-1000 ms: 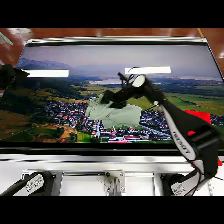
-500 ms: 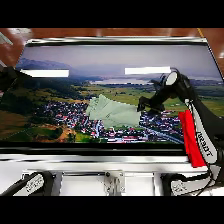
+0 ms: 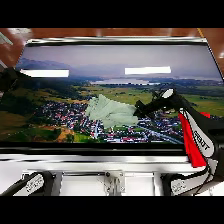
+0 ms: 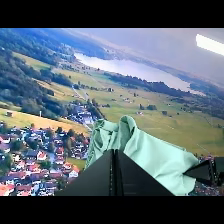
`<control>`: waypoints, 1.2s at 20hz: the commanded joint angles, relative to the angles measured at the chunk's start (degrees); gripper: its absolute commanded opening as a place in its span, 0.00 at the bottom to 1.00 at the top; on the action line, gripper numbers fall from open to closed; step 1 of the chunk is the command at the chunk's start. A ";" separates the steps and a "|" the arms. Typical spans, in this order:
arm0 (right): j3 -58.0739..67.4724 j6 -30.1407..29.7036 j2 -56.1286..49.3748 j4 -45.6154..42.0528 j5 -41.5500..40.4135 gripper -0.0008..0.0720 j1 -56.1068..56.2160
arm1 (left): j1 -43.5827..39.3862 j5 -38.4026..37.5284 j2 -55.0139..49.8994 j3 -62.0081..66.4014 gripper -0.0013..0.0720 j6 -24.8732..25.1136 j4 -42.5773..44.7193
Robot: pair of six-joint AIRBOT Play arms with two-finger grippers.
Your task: Fold the shirts.
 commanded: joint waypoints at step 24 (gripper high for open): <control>17.25 0.63 24.55 -42.29 34.84 0.09 -52.54 | 0.00 -1.11 -0.15 0.00 0.08 0.02 0.00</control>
